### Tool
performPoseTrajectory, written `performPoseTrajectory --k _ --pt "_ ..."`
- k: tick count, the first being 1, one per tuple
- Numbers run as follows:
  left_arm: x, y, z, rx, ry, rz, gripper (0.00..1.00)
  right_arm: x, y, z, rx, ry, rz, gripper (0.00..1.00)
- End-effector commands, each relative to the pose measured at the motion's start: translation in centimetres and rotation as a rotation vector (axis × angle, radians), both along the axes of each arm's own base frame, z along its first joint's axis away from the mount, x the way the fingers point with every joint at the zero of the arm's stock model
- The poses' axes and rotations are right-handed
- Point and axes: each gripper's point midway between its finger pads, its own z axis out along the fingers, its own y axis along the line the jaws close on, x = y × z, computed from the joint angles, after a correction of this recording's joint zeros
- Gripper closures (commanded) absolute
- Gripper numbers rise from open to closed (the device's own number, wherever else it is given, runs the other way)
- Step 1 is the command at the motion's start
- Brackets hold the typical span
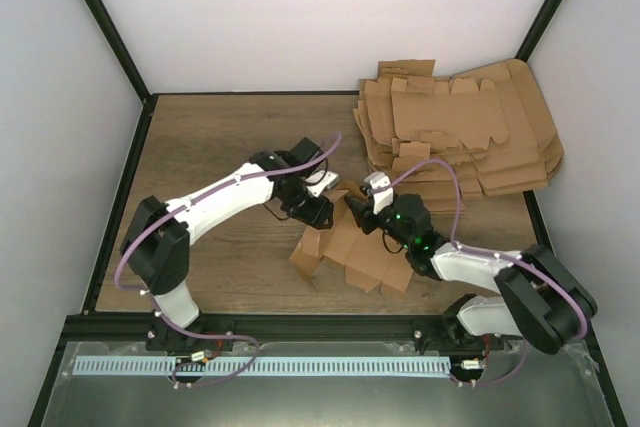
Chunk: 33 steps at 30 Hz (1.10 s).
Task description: Fold the paper box
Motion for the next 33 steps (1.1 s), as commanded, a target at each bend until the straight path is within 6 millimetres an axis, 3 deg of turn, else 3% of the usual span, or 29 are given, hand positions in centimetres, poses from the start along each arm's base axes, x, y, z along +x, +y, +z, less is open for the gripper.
performPoseTrajectory --k 1,2,4,10,14,19,23,27,30,33 --pt "0.7 0.2 -0.6 0.052 -0.016 -0.005 0.45 -0.2 -1.1 2.4 0.070 0.038 -0.081 0.43" --pt "0.8 0.2 -0.6 0.054 -0.017 -0.007 0.45 -0.6 -1.4 2.3 0.081 0.070 -0.087 0.36" --pt "1.0 0.2 -0.7 0.065 -0.022 -0.013 0.45 -1.5 -2.0 1.6 0.096 0.164 -0.110 0.33" --pt "2.1 1.6 -0.8 0.168 -0.067 -0.030 0.45 -4.5 -3.5 -1.4 0.103 0.545 -0.210 0.30" --pt "2.7 2.0 -0.4 0.196 -0.085 -0.041 0.45 -6.8 -3.4 -2.3 0.111 0.718 -0.207 0.30" --pt "3.2 2.8 0.0 0.253 -0.108 -0.073 0.44 -9.3 -2.7 -2.9 0.209 0.824 -0.142 0.48" --pt "3.5 3.3 0.2 0.301 -0.115 -0.093 0.44 -10.8 -2.2 -5.2 0.298 0.915 -0.115 0.69" --pt "3.7 3.3 0.3 0.318 -0.112 -0.098 0.44 -10.9 -1.8 -7.1 0.315 0.966 -0.120 0.91" --pt "3.8 3.3 0.1 0.344 -0.111 -0.101 0.44 -10.6 -1.4 -8.2 0.304 0.992 -0.127 0.99" --pt "4.0 3.1 -0.1 0.371 -0.119 -0.099 0.44 -10.4 -1.0 -9.1 0.305 1.010 -0.124 0.99"
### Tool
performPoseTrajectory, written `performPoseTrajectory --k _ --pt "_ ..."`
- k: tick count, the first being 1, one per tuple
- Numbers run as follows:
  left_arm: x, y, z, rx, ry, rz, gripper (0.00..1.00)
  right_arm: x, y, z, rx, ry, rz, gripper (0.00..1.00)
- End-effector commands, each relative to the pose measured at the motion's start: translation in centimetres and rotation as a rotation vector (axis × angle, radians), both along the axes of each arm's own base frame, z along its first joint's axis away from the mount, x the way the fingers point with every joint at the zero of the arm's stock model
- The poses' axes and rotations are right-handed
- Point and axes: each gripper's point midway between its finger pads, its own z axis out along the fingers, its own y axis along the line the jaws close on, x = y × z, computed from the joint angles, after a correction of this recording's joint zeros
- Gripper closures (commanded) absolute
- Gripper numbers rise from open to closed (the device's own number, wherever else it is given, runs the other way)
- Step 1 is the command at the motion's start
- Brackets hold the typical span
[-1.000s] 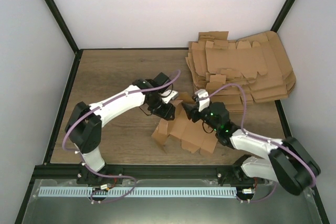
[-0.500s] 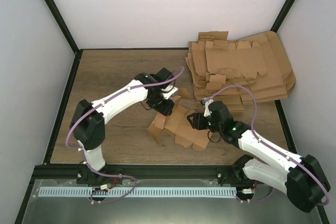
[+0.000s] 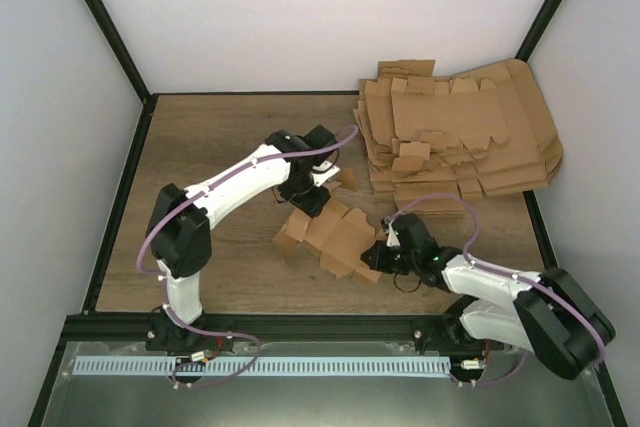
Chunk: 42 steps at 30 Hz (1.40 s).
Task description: Fold the paper box
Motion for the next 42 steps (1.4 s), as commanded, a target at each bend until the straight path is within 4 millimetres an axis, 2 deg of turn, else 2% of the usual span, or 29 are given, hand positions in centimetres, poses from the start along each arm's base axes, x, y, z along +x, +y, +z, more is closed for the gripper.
performPoseTrajectory --k 1,11,14,18,22,27,31,34,37,42 --pt "0.2 -0.1 -0.5 0.068 -0.009 -0.016 0.44 1.3 2.0 1.1 0.091 -0.025 0.007 0.99" --pt "-0.1 -1.9 -0.9 0.217 -0.075 -0.060 0.44 2.0 3.1 -0.7 0.096 0.003 0.026 0.99" --pt "-0.5 -2.6 -1.1 0.241 -0.092 -0.084 0.44 2.6 3.5 -0.3 0.092 -0.026 0.046 0.99" --pt "-0.3 -2.0 -1.9 0.293 -0.110 -0.089 0.44 4.3 2.8 1.6 0.026 -0.148 0.037 0.98" --pt "0.1 -1.7 -2.0 0.313 -0.131 -0.090 0.44 5.9 1.6 4.4 -0.048 -0.283 0.008 0.89" --pt "0.5 -1.5 -1.7 0.323 -0.157 -0.096 0.44 7.5 0.0 6.9 -0.075 -0.395 -0.022 0.79" --pt "0.6 -1.6 -1.2 0.307 -0.169 -0.102 0.44 10.1 -1.1 8.9 -0.113 -0.478 -0.053 0.67" --pt "0.6 -1.5 -0.9 0.301 -0.175 -0.104 0.44 12.7 -1.7 9.1 -0.159 -0.508 -0.076 0.62" --pt "0.5 -1.4 -0.6 0.293 -0.181 -0.107 0.44 14.8 -1.4 8.8 -0.213 -0.552 -0.057 0.58" --pt "0.1 -1.1 -0.5 0.289 -0.182 -0.112 0.44 16.7 -0.1 8.1 -0.236 -0.660 0.013 0.46"
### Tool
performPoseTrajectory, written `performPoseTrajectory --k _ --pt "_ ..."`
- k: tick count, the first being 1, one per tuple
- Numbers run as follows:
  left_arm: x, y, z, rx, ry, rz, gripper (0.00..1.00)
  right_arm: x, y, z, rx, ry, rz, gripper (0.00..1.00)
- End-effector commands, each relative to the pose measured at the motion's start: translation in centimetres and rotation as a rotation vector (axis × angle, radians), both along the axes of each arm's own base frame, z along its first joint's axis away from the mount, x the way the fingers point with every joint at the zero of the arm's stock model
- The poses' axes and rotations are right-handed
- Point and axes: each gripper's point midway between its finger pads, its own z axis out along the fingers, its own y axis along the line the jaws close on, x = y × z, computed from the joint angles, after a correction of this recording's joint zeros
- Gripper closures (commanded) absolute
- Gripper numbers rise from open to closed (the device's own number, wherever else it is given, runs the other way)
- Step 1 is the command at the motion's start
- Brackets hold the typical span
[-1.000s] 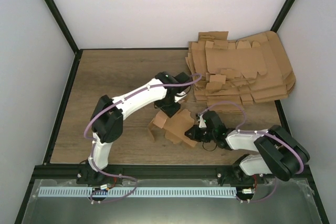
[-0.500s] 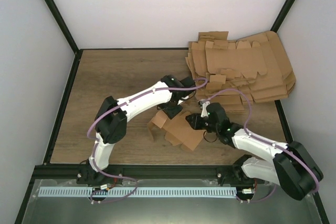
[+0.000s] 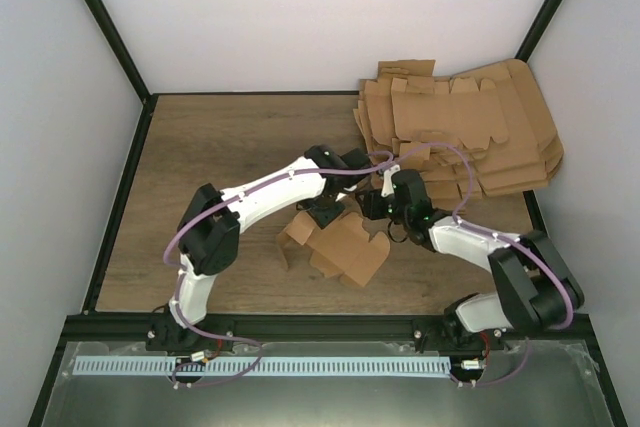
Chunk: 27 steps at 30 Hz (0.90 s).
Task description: Fold the paper box
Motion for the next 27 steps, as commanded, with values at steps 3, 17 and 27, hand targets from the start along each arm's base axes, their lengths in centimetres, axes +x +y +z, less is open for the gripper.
performPoseTrajectory --k 3,17,27 --pt "-0.2 0.5 1.5 -0.025 -0.030 -0.017 0.43 3.2 1.1 1.2 -0.070 -0.197 0.068 0.46" --pt "-0.3 0.9 1.3 -0.016 -0.036 -0.015 0.43 1.9 4.7 1.9 0.010 -0.221 0.273 0.91" --pt "-0.2 0.9 0.4 -0.005 -0.029 0.002 0.43 -1.5 4.6 1.0 -0.010 -0.093 0.236 0.99"
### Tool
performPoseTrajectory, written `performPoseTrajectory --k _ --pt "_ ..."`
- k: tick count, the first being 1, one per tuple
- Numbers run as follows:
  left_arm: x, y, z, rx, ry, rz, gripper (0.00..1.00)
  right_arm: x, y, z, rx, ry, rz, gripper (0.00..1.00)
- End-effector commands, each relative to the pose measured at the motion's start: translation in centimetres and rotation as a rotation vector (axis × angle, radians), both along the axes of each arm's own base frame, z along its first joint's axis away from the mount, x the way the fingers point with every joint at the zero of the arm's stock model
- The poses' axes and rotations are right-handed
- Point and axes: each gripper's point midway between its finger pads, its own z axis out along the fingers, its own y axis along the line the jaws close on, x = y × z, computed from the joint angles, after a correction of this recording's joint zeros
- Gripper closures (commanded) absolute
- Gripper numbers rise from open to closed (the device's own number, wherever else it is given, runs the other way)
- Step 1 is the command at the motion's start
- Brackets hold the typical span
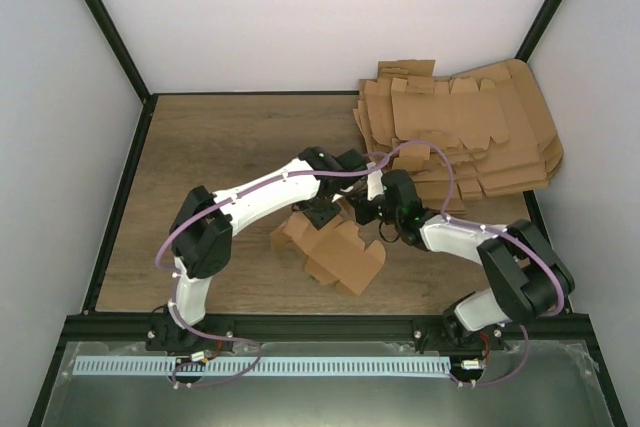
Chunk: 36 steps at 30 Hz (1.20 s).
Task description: Fold the paper box
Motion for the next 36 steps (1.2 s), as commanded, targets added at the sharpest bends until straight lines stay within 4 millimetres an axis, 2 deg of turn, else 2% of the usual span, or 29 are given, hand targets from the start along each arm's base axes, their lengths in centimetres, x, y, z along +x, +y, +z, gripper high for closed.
performPoseTrajectory --k 1,8,15,18,22,27,31,36 --pt "0.3 -0.1 -0.2 -0.007 -0.016 0.013 0.44 -1.2 0.2 1.3 0.031 0.042 -0.016 0.99" --pt "0.4 -0.3 -0.2 -0.018 -0.018 0.019 0.43 -3.1 0.8 0.7 0.029 0.115 -0.004 0.99" --pt "-0.6 -1.3 -0.7 -0.084 0.034 0.002 0.44 -2.7 -0.4 0.4 -0.002 0.071 -0.081 0.99" --pt "-1.2 -2.3 -0.1 -0.161 0.066 -0.014 0.34 -2.2 -1.3 0.9 -0.012 -0.003 -0.116 0.99" --pt "-1.6 -3.7 1.8 -0.284 0.091 -0.028 0.16 -1.8 -1.8 1.0 -0.038 -0.078 -0.125 0.99" --pt "-1.8 -4.9 4.5 -0.463 0.144 -0.035 0.11 -1.8 -2.1 1.3 -0.059 -0.160 -0.124 0.99" --pt "-0.9 -4.3 6.3 -0.625 0.178 -0.005 0.09 -1.8 -2.3 1.6 -0.076 -0.205 -0.129 0.99" --pt "0.8 -2.1 5.9 -0.713 0.216 0.066 0.18 -2.0 -2.1 1.6 -0.082 -0.222 -0.116 0.99"
